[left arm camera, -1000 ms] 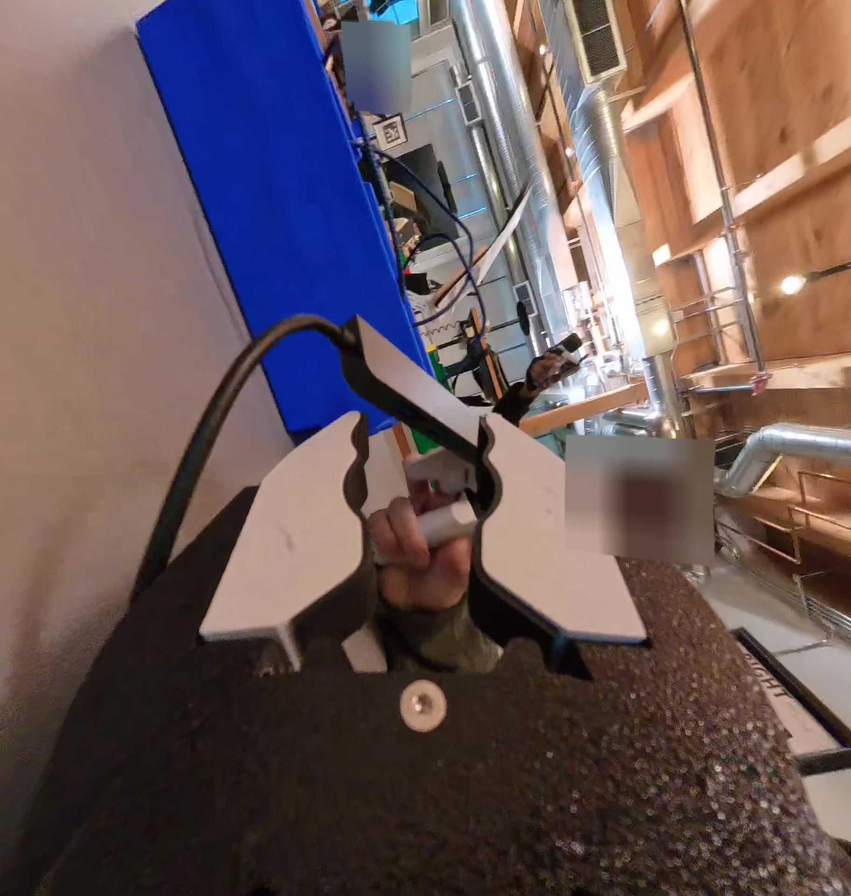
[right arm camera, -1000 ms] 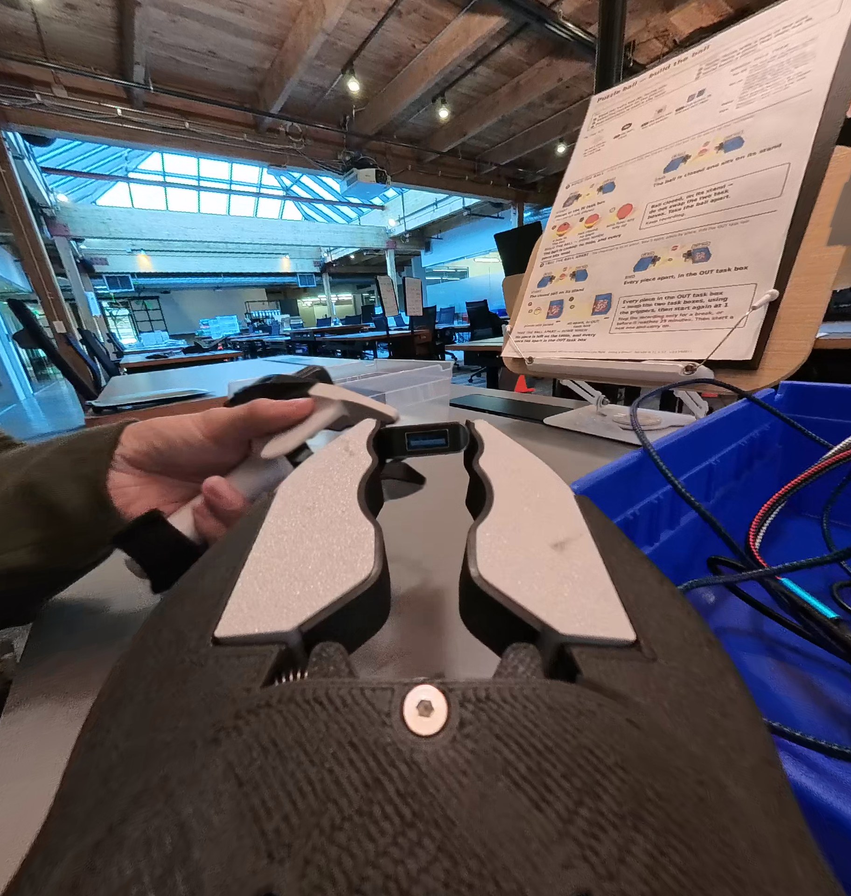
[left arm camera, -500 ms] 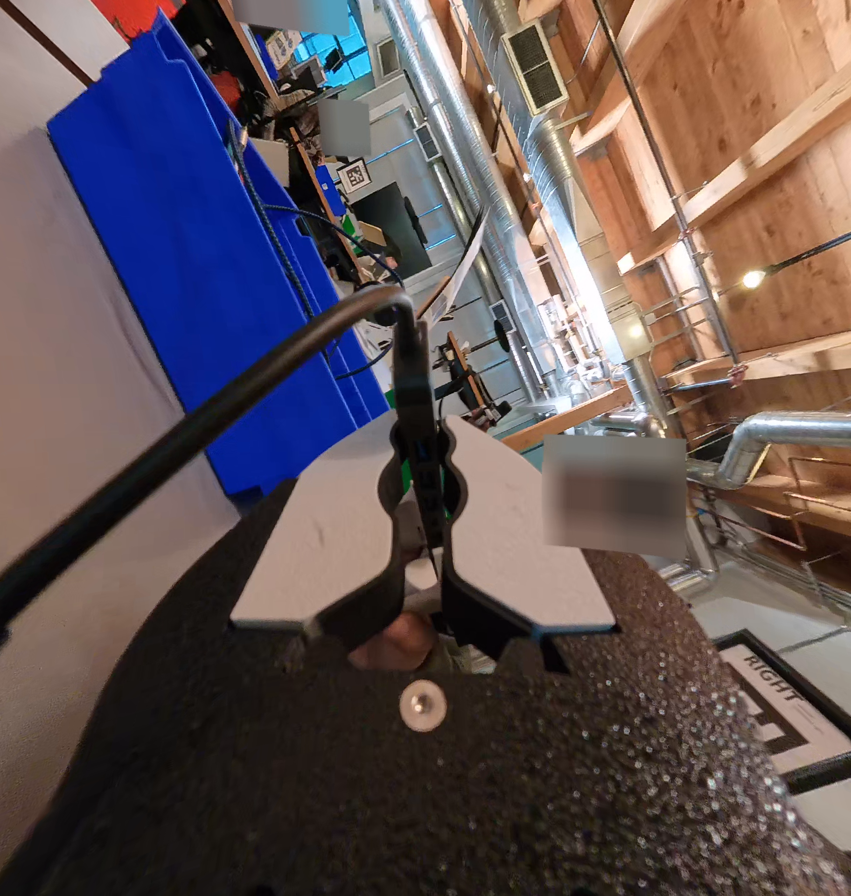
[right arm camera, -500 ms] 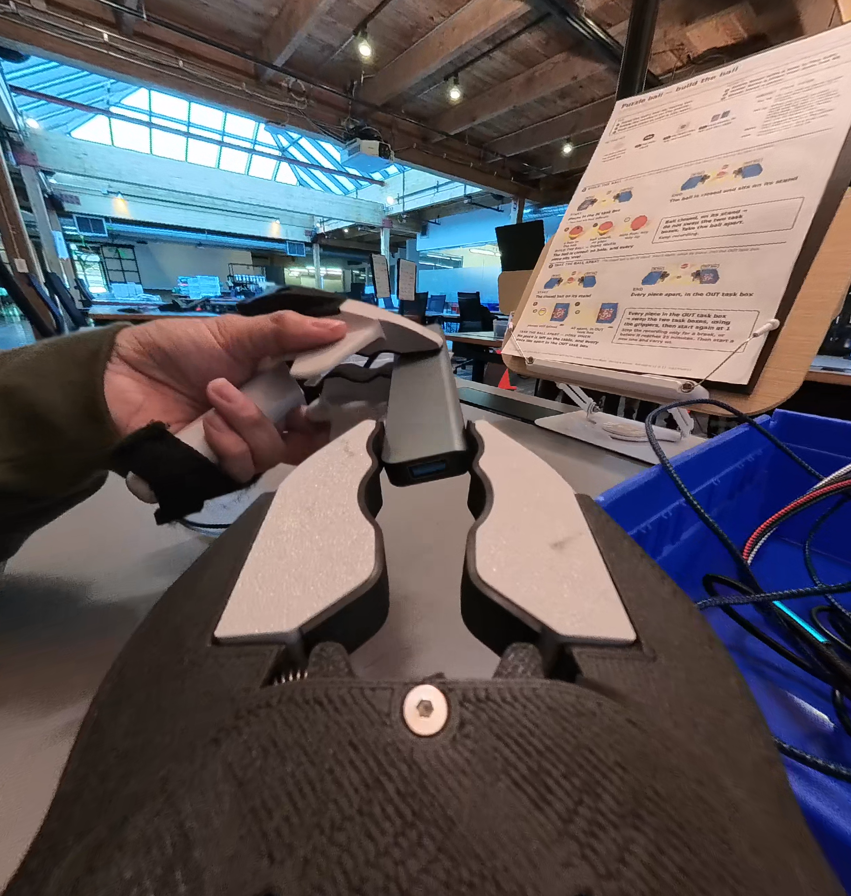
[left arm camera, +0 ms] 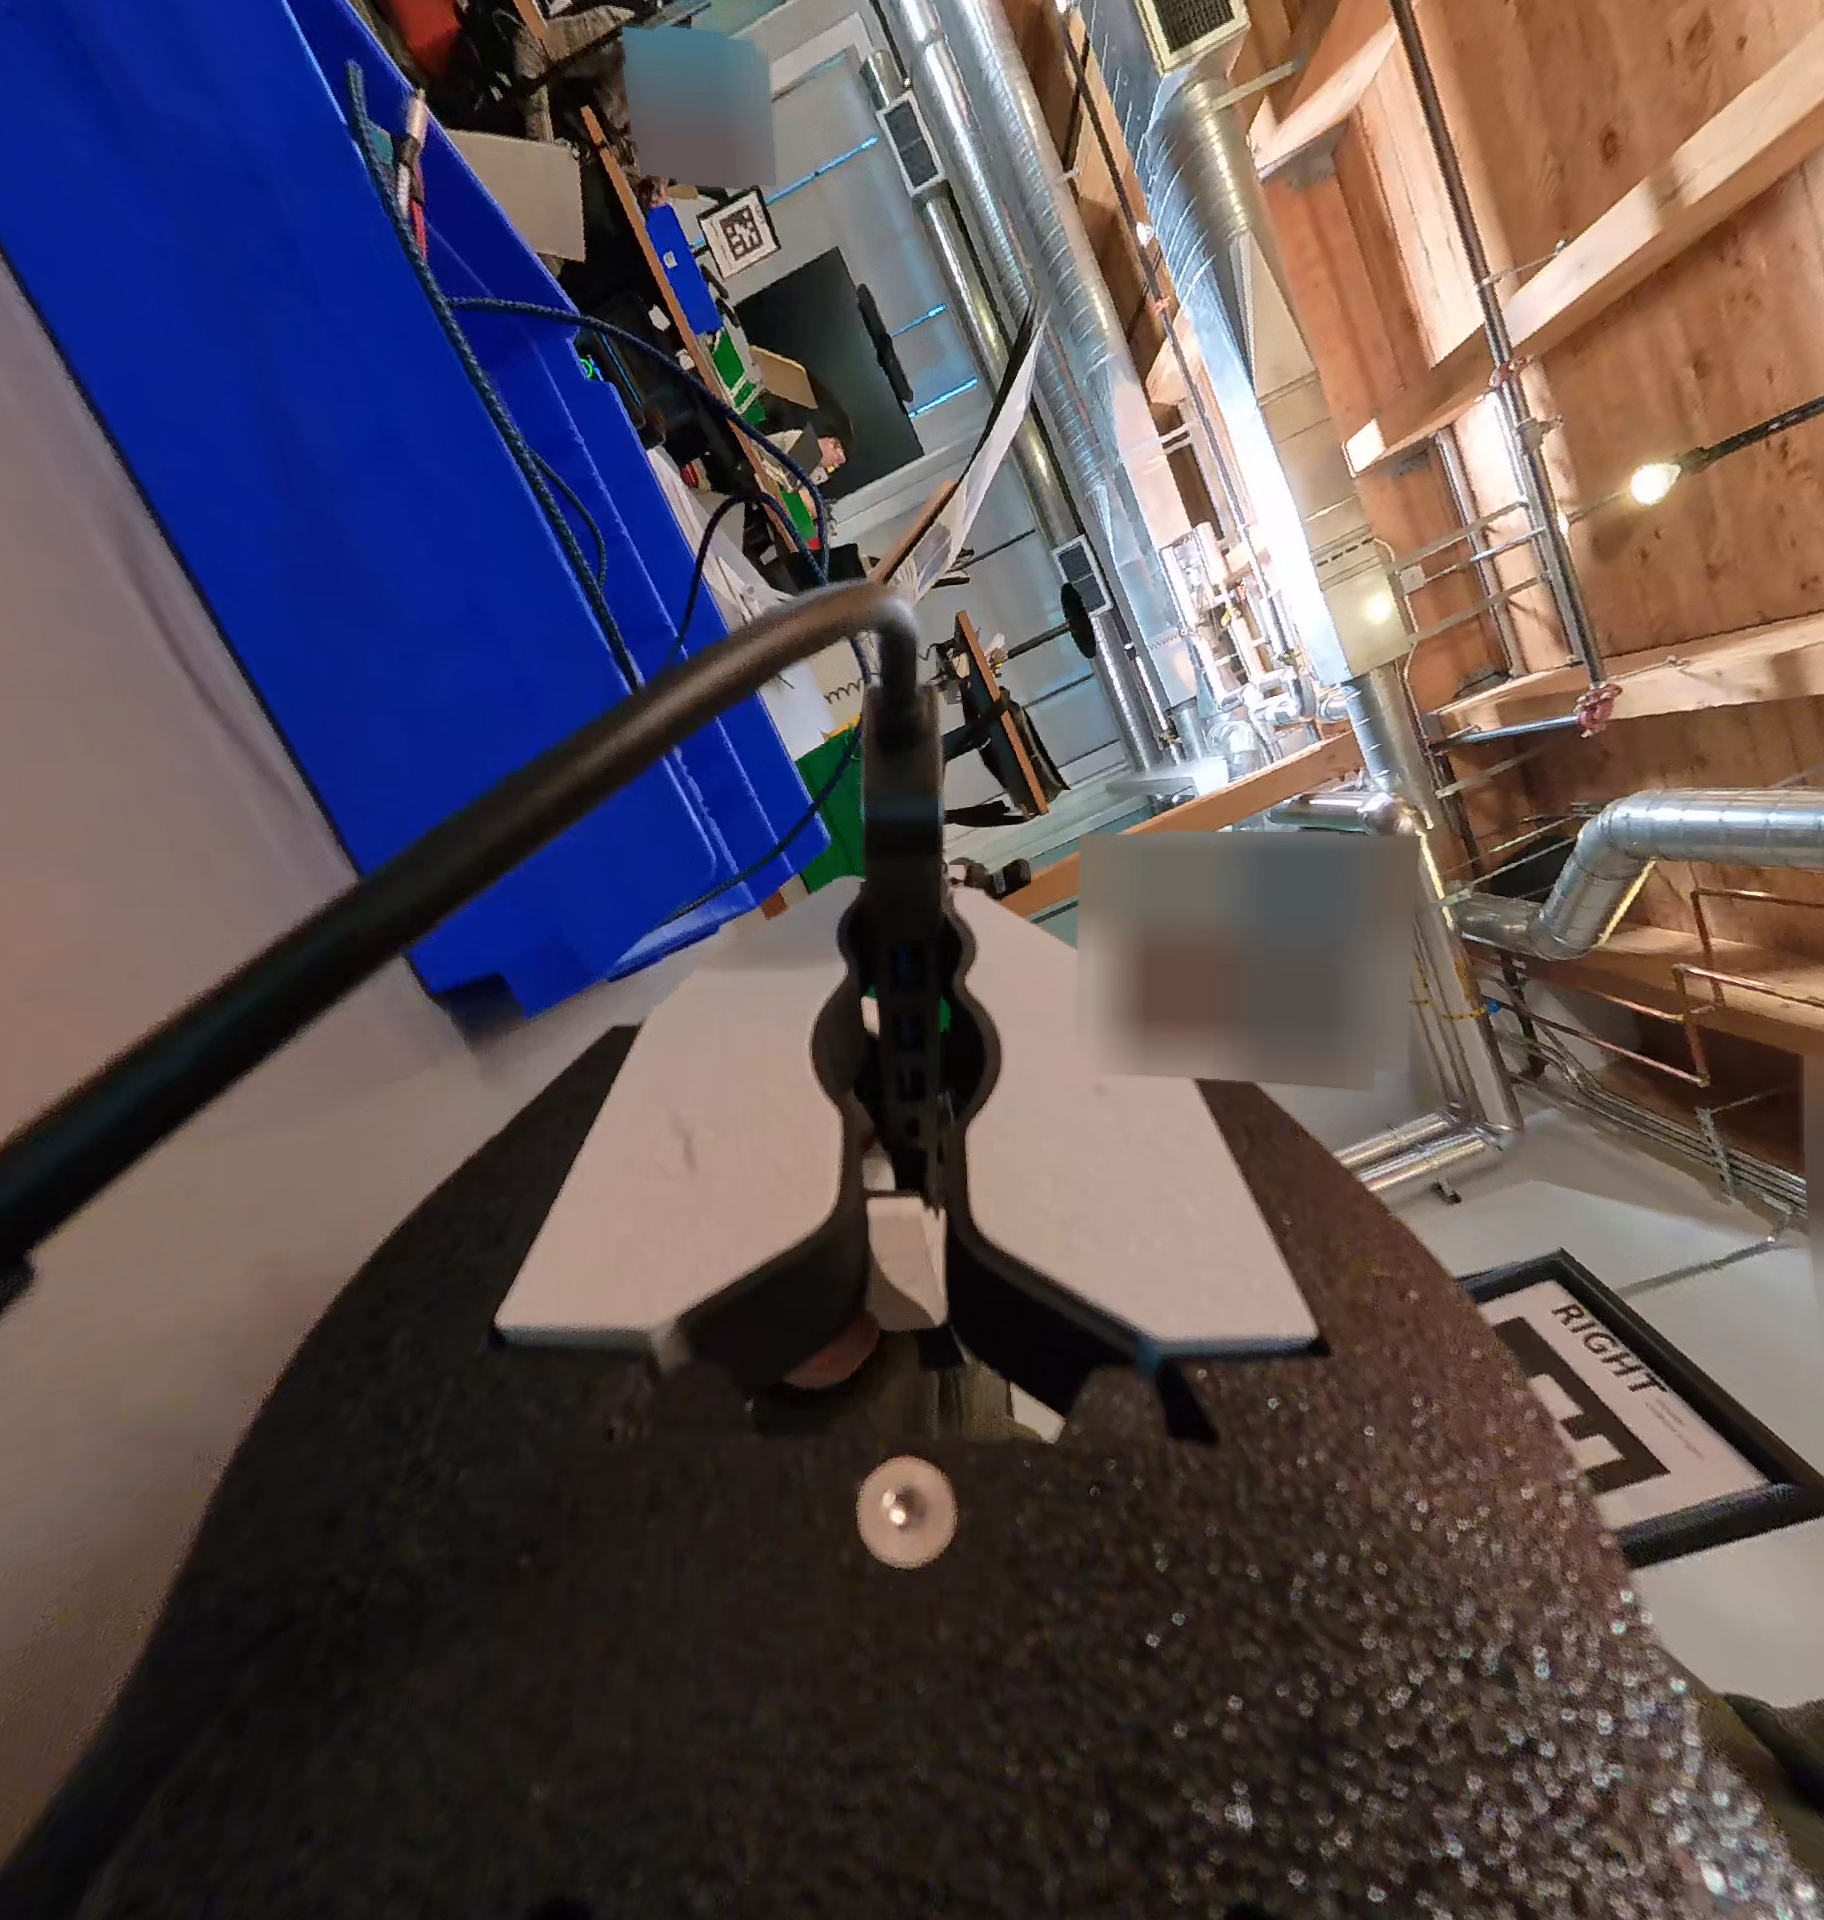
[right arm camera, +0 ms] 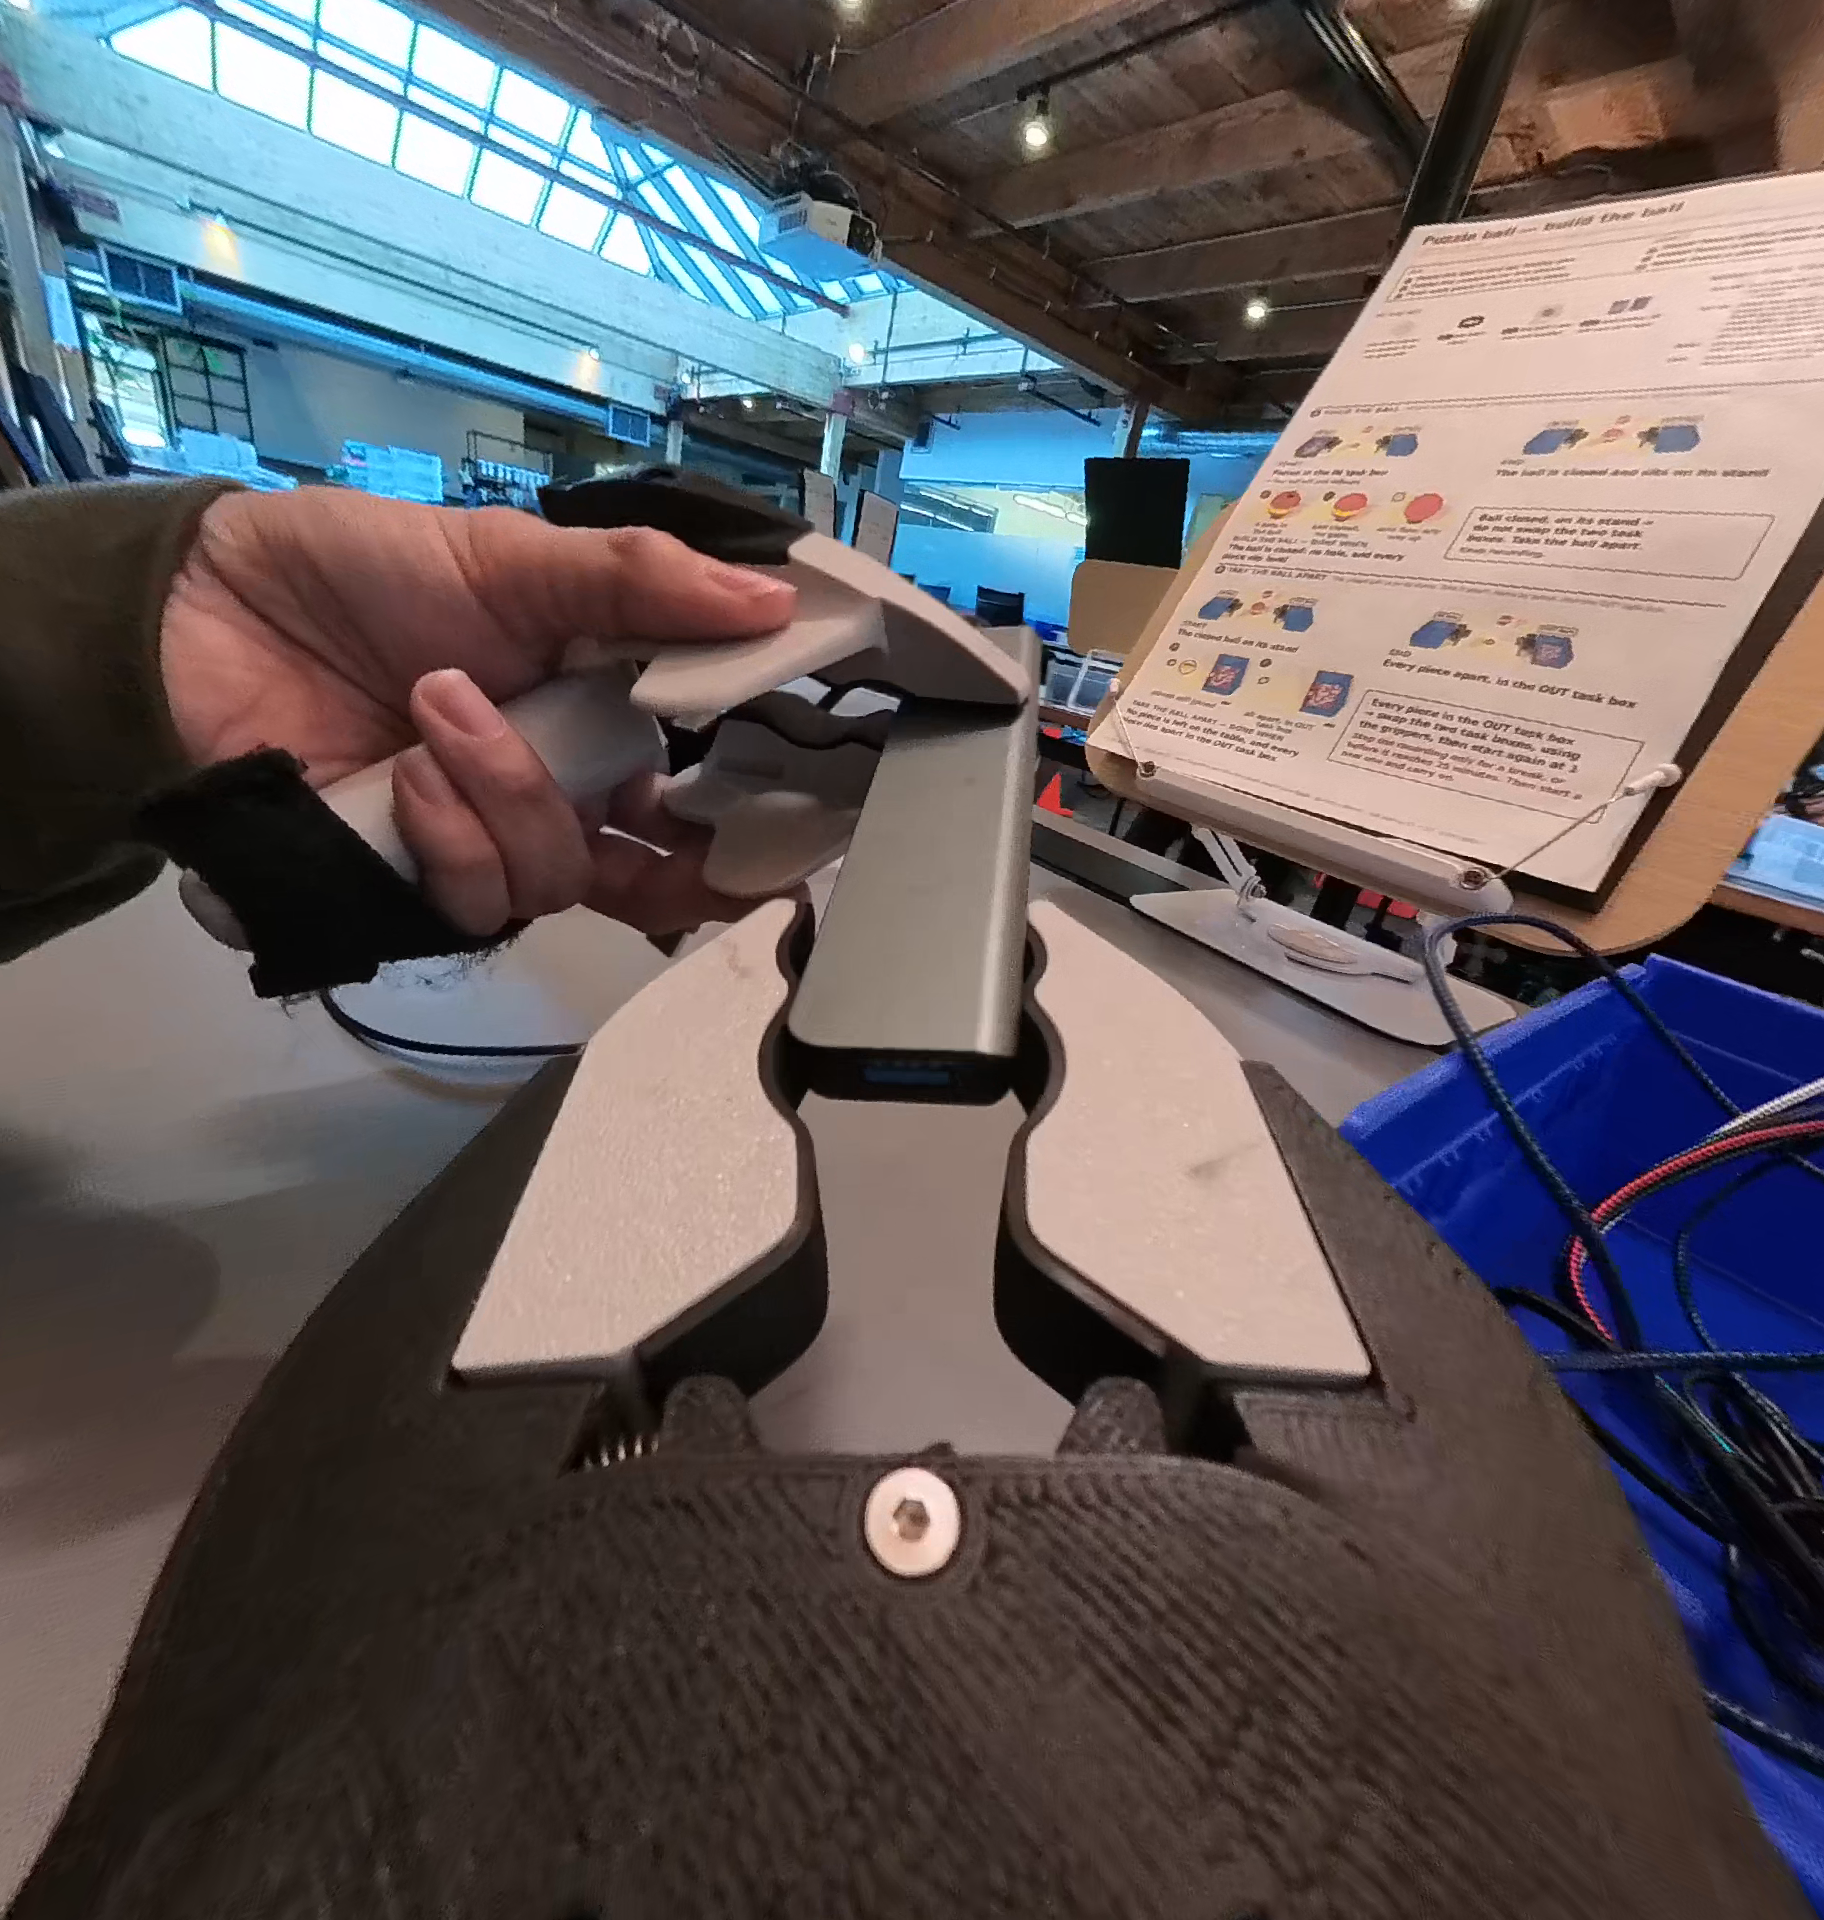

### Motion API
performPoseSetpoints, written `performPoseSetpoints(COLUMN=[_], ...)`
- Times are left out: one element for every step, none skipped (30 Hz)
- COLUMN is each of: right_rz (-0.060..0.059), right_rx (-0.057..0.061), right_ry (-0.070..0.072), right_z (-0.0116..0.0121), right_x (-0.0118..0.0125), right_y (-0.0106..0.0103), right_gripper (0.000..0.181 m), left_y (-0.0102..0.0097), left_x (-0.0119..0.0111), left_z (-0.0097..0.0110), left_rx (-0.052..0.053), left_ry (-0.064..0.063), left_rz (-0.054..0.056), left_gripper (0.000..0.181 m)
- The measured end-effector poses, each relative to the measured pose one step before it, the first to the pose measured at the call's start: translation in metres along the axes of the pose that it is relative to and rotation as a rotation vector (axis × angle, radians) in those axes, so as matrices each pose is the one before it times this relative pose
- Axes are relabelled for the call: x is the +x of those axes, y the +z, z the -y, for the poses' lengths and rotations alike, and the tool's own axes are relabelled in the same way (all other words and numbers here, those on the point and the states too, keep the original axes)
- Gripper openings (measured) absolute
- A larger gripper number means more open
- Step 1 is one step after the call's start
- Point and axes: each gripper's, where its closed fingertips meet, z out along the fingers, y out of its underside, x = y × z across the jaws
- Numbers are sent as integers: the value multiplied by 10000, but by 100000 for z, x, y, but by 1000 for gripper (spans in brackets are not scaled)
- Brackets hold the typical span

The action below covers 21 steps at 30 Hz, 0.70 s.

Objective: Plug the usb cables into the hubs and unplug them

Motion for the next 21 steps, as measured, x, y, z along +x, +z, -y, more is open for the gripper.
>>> performPoseSetpoints(right_rz=[-107,-80,-107,-92,-68,-35,9,5,8,28,-3,6,70,31,-10,24,13,-7,-19,-12,-39], right_rx=[-66,-49,-14,-13,-24,31,8,23,35,-3,-10,-13,9,61,70,53,44,52,36,1,-26], right_ry=[-82,-60,-109,-131,-84,-97,-43,2,-25,-23,-22,58,139,129,82,33,29,19,12,27,11], right_z=[-80,-63,-12,-11,-29,18,1,25,36,-6,-6,-23,7,62,79,62,49,63,41,-9,-33], right_x=[50,38,20,-26,8,-3,-26,11,-11,-64,-23,51,61,104,99,4,20,32,40,33,60], right_y=[28,33,16,19,33,11,8,19,-10,11,18,6,-17,-58,-64,-47,-44,-30,-23,15,15], right_gripper=[35,34,34,34,35,35,35,37,37,37,37,37,37,36,36,36,36,36,36,36,36], left_y=[-5,-28,-21,-34,-46,-26,-6,4,26,62,62,26,15,9,-6,35,33,54,53,70,79], left_x=[-74,-32,-48,-40,41,93,-7,-53,-178,-61,78,67,-40,-7,97,78,55,76,34,4,-30], left_z=[17,23,0,-21,8,10,-60,-49,-132,-164,-99,36,7,-24,-2,-26,-11,-14,-1,39,30], left_rx=[13,-16,-49,-67,-8,20,-32,-28,-58,-73,-20,87,25,-26,9,21,0,-31,-40,-18,-12], left_ry=[158,114,49,133,126,43,44,81,183,185,65,-18,4,-23,-121,-44,31,-15,-13,-14,1], left_rz=[133,76,63,86,59,1,39,78,179,94,-30,-32,-5,-59,-117,-58,-12,-39,-19,-2,6], left_gripper=[9,9,10,10,10,10,10,10,10,9,10,10,9,10,10,9,9,10,10,10,9])
